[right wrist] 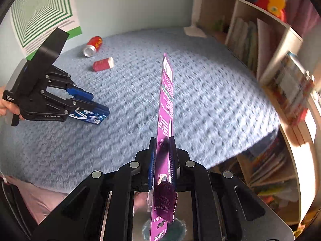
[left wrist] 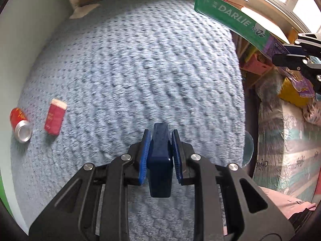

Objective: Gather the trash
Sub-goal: 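Lift the gum pack and toothbrush package and carry them over the wastebasket, then open the left tool while the right tool opens, dropping both items into the wastebasket, then swing both open tools back over the red can and red box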

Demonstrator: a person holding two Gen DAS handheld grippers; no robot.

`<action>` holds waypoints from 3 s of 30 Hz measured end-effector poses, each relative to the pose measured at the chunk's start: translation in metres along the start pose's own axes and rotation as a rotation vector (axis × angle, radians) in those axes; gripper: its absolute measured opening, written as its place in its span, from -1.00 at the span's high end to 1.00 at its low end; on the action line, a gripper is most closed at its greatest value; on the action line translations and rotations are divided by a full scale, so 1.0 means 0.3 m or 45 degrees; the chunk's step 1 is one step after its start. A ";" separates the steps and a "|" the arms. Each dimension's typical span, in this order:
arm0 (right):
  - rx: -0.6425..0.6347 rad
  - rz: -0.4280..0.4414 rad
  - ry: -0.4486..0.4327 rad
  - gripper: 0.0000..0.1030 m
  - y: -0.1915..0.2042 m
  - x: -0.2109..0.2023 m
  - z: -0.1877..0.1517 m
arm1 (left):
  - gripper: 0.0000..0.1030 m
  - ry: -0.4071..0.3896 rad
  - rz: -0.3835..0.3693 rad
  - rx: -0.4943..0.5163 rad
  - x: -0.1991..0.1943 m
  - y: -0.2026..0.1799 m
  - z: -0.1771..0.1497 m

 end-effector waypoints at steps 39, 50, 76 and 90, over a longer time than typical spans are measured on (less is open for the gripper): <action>1.000 0.183 0.224 0.73 -0.220 0.224 -1.384 | 0.62 0.352 -0.124 0.876 0.514 -1.349 -0.123; 1.173 0.278 0.263 0.73 -0.165 0.416 -1.554 | 0.62 0.484 -0.099 1.067 0.771 -1.490 -0.212; 1.310 0.225 0.230 -0.15 -0.220 0.379 -1.651 | -0.27 0.419 -0.021 1.062 0.780 -1.452 -0.185; 1.154 0.198 0.161 -0.71 -0.224 0.175 -1.455 | -0.80 0.179 0.035 0.942 0.406 -1.270 -0.085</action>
Point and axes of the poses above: each gripper's, at about its wrist camera, not at the fingertips, and x roughly the way its jaws point, y to its left, z to its top, the point moved 9 cm from there along x, roughly the way its jaws point, and after that the axes turned 12 degrees about y, right-handed, at the moved point
